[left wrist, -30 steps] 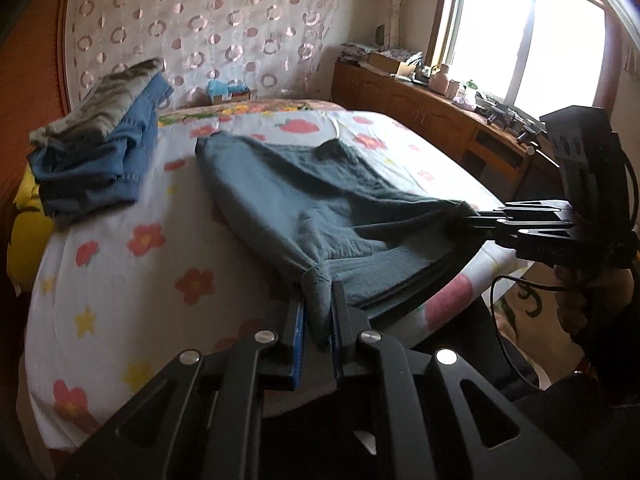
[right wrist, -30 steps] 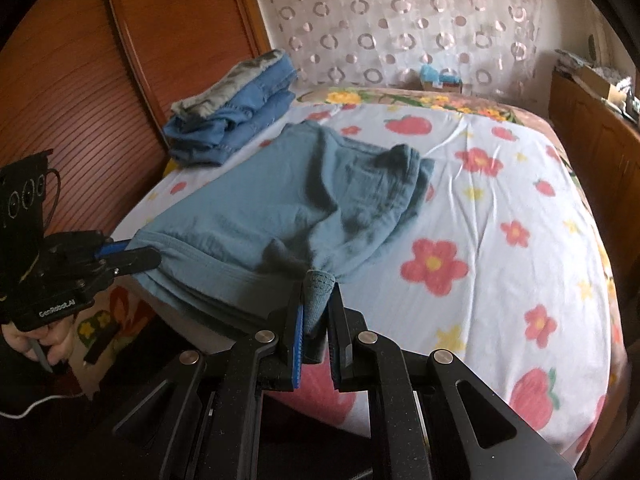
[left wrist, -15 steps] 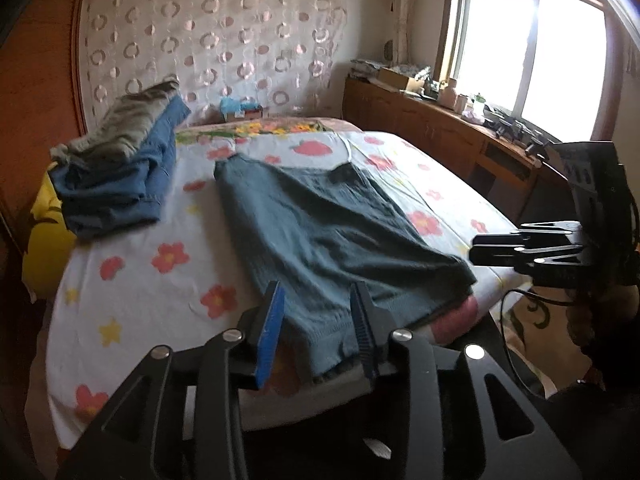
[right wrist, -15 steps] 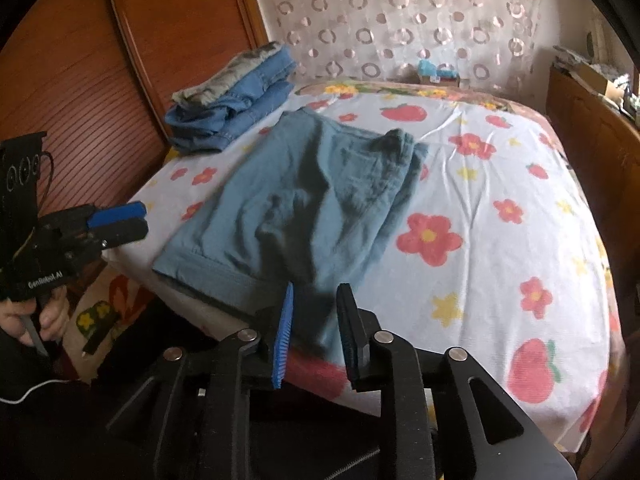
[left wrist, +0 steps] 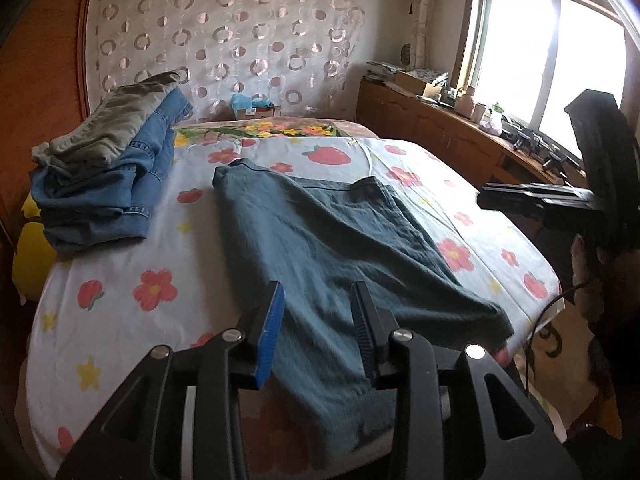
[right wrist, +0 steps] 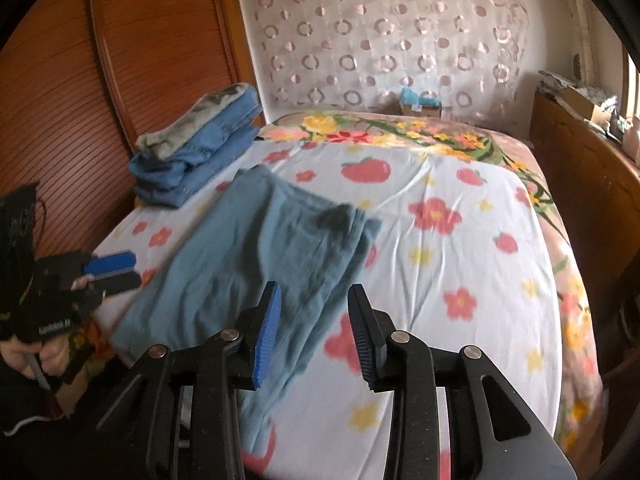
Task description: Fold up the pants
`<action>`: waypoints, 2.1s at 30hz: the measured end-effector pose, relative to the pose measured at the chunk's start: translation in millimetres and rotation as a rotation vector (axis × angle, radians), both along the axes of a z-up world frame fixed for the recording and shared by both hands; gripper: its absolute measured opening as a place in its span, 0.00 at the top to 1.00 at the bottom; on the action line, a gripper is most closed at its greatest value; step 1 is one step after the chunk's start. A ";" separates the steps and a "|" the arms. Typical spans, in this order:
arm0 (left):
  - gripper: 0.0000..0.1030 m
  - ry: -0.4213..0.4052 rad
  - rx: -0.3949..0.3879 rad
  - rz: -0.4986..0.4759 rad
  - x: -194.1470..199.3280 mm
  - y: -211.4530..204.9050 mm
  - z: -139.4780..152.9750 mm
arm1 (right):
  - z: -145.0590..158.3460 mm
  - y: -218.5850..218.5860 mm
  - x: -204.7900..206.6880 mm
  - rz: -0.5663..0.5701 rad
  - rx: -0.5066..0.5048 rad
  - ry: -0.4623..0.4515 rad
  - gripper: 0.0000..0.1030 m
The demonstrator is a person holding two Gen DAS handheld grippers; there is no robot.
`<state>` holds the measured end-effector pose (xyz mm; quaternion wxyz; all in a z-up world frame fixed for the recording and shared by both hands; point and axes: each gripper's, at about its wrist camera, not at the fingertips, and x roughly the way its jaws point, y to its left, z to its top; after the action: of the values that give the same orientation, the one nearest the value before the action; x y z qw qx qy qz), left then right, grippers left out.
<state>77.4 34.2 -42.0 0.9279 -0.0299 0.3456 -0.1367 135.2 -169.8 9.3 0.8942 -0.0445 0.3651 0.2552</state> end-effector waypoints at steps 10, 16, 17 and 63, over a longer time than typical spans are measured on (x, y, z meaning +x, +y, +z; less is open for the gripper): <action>0.67 0.057 -0.001 0.036 15.9 4.8 -22.2 | -21.7 19.5 69.9 0.010 -0.014 0.081 0.67; 0.67 0.086 0.004 0.046 19.6 6.4 -34.3 | -44.5 31.2 107.1 0.003 -0.039 0.140 0.68; 0.67 0.087 0.004 0.047 19.7 6.9 -36.1 | -48.2 32.4 112.9 0.001 -0.044 0.152 0.69; 0.54 0.055 0.096 0.049 16.4 -5.3 -50.7 | -47.2 8.8 -1.7 -0.037 -0.070 0.117 0.50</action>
<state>93.8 28.9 -92.7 0.9214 0.0026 0.3764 -0.0961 133.4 -161.0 -37.9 0.8739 -0.0541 0.4261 0.2277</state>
